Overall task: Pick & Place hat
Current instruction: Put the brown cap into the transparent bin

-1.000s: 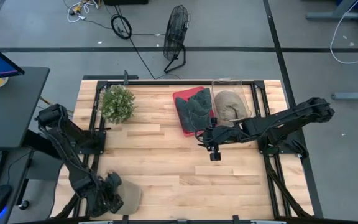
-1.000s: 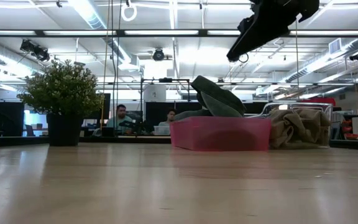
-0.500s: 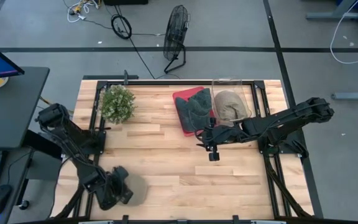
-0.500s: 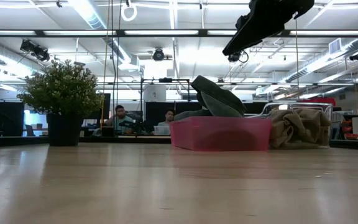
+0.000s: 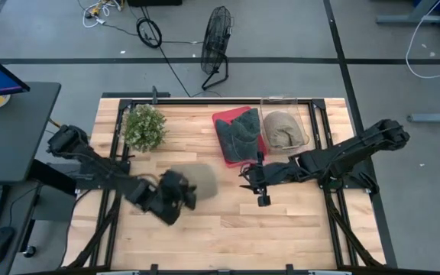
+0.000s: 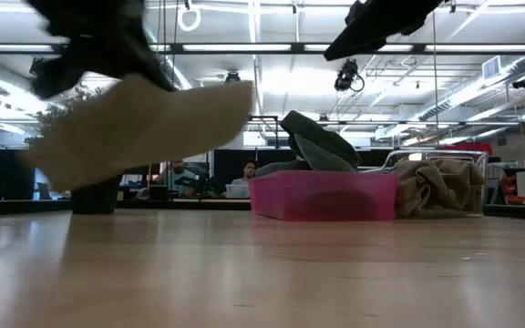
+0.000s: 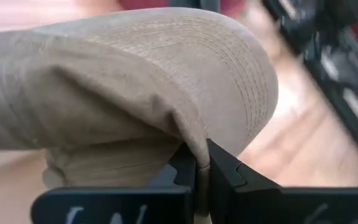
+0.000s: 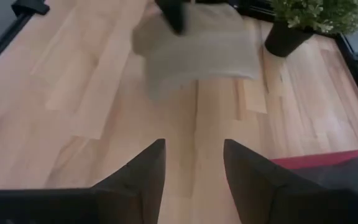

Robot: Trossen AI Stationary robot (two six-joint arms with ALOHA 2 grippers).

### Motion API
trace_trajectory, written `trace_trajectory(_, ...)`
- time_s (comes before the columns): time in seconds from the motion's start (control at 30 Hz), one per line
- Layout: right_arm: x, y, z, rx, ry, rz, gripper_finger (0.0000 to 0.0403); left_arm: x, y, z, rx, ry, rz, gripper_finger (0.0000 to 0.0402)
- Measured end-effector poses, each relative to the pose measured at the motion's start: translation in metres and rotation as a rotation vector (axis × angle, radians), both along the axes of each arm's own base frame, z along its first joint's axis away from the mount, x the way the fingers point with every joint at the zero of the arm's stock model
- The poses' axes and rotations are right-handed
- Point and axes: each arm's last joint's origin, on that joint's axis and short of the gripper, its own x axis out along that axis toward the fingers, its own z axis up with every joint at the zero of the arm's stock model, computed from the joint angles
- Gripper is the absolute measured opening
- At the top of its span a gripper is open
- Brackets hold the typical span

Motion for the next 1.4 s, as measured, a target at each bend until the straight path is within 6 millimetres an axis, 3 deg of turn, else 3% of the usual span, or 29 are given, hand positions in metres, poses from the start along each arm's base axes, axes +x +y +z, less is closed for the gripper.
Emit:
trace_trajectory(0.27,-0.002,0.020,-0.002,-0.019,-0.034,-0.031,0.0167,0.038,0.045,0.010,0.079,-0.050,0.024,0.0024)
trace_trajectory(0.6,-0.006,0.028,-0.010,-0.230,-0.032,-0.161,0.0167,0.061,0.069,0.027,0.230,-0.107,-0.130,0.0012)
trace_trajectory(0.67,-0.007,0.026,-0.007,-0.223,-0.073,-0.256,0.0167,0.062,0.075,0.027,0.275,-0.078,-0.139,0.0015)
trace_trajectory(0.8,-0.004,0.013,-0.002,-0.028,-0.159,-0.476,0.0167,0.065,0.082,0.030,0.297,-0.096,-0.126,0.0011)
trace_trajectory(1.1,0.007,-0.015,0.001,0.095,-0.209,-0.604,0.0167,0.069,0.088,0.035,0.354,-0.125,-0.132,0.0017)
trace_trajectory(1.27,0.014,-0.029,0.005,0.112,-0.209,-0.530,0.0161,0.070,0.088,0.036,0.368,-0.129,-0.138,0.0012)
trace_trajectory(1.4,0.021,-0.033,0.011,0.173,-0.244,-0.403,0.0126,0.070,0.089,0.037,0.408,-0.112,-0.162,0.0018)
